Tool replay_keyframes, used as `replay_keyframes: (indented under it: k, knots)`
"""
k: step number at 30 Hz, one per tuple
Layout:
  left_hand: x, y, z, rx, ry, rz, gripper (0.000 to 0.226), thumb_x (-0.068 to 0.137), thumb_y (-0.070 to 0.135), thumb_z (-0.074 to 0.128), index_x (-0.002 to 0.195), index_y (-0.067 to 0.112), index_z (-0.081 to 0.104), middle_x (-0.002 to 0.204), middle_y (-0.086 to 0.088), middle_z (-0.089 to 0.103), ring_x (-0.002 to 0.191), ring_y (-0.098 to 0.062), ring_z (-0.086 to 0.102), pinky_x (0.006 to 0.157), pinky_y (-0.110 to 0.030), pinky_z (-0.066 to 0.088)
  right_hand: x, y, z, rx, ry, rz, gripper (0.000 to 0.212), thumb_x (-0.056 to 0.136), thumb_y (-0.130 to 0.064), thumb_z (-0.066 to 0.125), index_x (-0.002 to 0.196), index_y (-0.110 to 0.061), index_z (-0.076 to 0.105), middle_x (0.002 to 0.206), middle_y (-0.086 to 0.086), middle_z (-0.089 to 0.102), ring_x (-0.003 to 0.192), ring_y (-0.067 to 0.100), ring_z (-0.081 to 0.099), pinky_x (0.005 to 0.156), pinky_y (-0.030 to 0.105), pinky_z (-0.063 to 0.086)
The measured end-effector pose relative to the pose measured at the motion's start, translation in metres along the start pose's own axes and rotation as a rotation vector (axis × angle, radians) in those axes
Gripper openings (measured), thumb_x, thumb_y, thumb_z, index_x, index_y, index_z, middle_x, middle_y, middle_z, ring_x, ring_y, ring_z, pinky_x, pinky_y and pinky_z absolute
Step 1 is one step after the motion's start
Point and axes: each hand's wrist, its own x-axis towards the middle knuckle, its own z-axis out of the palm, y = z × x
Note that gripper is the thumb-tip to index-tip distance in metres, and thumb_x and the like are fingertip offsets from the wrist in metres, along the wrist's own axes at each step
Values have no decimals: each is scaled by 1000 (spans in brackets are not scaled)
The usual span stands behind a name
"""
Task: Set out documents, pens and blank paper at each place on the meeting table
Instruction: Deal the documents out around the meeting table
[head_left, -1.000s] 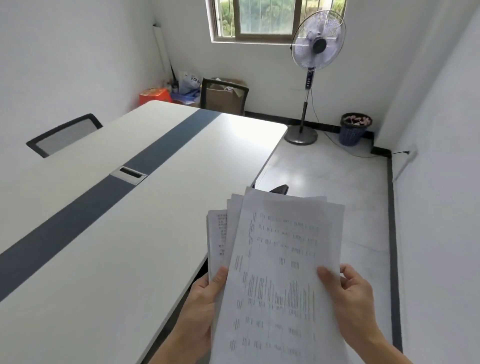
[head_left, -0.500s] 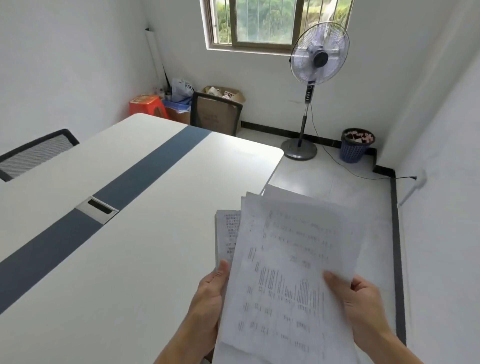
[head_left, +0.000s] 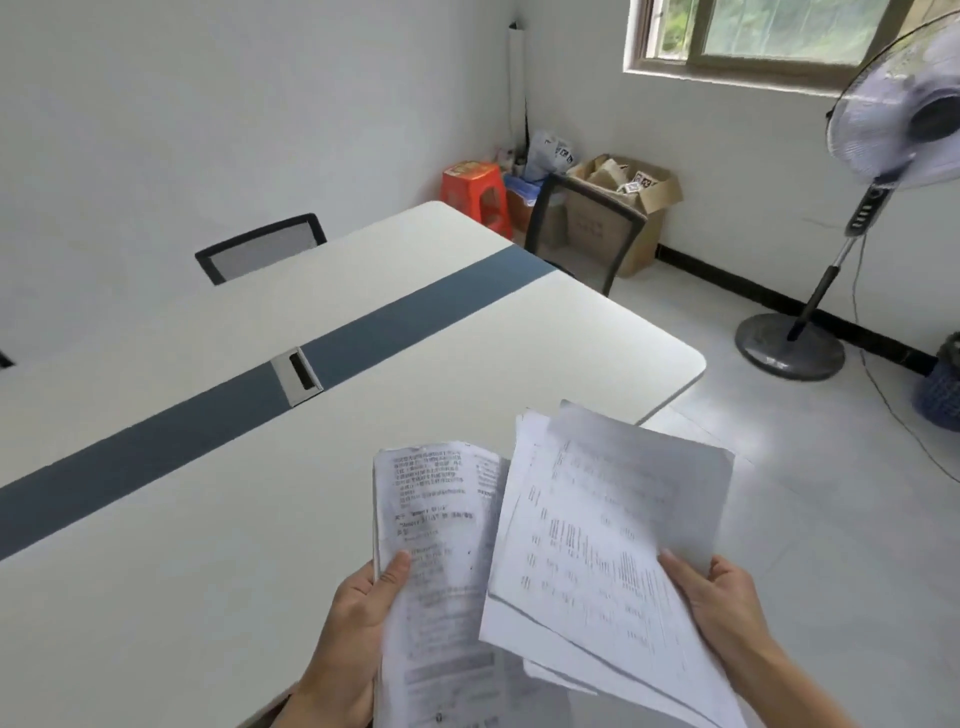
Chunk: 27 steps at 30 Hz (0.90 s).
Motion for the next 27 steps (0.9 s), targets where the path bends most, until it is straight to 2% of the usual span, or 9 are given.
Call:
replay_keyframes:
  k: [2,5,10,12,14,17,19,22,27]
  knots:
    - [-6,-1,-9,-7,130,30,33,92,20,53,112,-4,64,106,-29,70,95,-48,67,79,-55,57,28,-13,8,-88,-60,-3,19,89,-13,68,96,4,66,83,15,74,67,27,70,65,34,55]
    - [-22,-3,-32,-46,335,67,32,88,24,58,109,1,67,102,-23,73,93,-42,70,86,-50,54,59,-31,36,-194,-150,-17,17,91,-13,66,95,3,64,79,11,71,62,23,66,55,27,49]
    - [-52,-10,-70,-193,625,94,36,83,28,65,111,5,68,110,-21,71,106,-41,65,101,-56,44,91,-47,114,-293,-292,-1,20,91,-14,66,103,2,63,86,11,70,71,28,67,67,34,55]
    - [-59,-11,-84,-257,692,113,31,86,25,63,109,4,69,105,-20,73,103,-39,65,97,-53,47,94,-53,153,-334,-349,-15,17,92,-13,65,101,1,61,85,9,69,71,26,66,63,31,54]
    - [-61,-12,-98,-289,741,151,25,89,21,61,105,3,69,92,-15,76,92,-35,68,84,-45,53,93,-60,194,-386,-392,-57,13,92,-11,63,100,-1,61,84,9,67,69,22,63,57,27,50]
    - [-60,-8,-124,-309,783,206,17,93,16,55,95,5,68,74,-8,77,68,-24,72,58,-34,59,94,-65,258,-448,-454,-91,13,91,-7,61,102,0,63,95,15,67,73,25,63,62,29,51]
    - [-58,-2,-144,-336,806,237,17,94,13,53,90,7,68,71,-6,76,60,-19,72,47,-28,57,96,-62,301,-485,-484,-98,16,89,-2,59,104,4,65,99,18,68,77,27,63,63,30,50]
    - [-54,3,-173,-382,801,266,18,95,13,51,92,6,67,72,-8,77,59,-20,73,47,-28,58,99,-47,358,-558,-524,-83,19,89,2,56,105,5,64,94,18,65,77,29,60,54,28,46]
    - [-41,6,-204,-427,800,232,21,94,15,52,100,4,69,87,-13,77,71,-26,74,60,-37,60,106,3,418,-678,-524,31,19,85,7,49,97,0,63,93,17,64,81,33,61,62,37,56]
